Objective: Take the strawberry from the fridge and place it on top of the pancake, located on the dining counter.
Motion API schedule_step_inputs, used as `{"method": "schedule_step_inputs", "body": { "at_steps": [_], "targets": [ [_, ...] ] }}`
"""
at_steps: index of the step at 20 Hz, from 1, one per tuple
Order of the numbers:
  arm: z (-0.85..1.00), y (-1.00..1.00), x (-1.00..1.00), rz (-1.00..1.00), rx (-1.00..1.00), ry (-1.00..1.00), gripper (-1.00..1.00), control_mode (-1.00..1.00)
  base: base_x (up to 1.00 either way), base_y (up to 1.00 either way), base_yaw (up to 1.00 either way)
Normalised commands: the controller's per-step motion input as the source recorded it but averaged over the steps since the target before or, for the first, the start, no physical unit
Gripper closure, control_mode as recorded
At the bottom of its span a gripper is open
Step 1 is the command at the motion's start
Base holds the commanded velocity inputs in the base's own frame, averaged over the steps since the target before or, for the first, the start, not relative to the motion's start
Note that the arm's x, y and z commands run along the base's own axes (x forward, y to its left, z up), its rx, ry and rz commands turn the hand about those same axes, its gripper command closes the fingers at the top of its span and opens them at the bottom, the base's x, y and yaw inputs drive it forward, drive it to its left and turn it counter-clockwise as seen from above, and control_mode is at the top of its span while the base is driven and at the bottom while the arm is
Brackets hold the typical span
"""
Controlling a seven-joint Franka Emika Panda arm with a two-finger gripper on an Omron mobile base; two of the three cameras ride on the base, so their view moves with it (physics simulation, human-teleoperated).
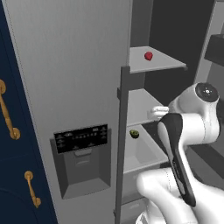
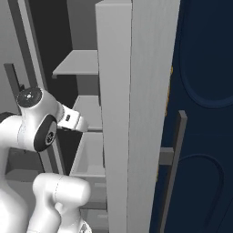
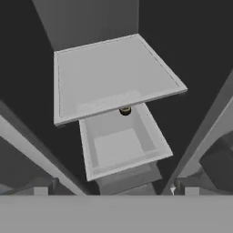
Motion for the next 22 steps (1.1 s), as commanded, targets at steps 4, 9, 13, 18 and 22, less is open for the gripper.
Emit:
{"method": "schedule_step_inputs", "body": {
  "at_steps": [4,9,13,18,22],
  "targets": [
    [0.9,0.02,0.29,0.0,-0.08,-0.16,-1.0,-1.0,0.0,0.0,0.0],
    [0.82,-0.1,0.19,-0.03,-0.07,-0.06,-1.0,-1.0,0.0,0.0,0.0],
    [0.8,-0.32,0.17,0.0,0.0,-0.22,-1.0,-1.0,0.0,0.0,0.0],
    [0.74,-0.03,0.2,0.0,-0.03,-0.15,-1.0,-1.0,0.0,0.0,0.0],
    [0.26,-0.07,0.66,0.0,-0.02,0.05,-1.0,-1.0,0.0,0.0,0.0]
  ]
}}
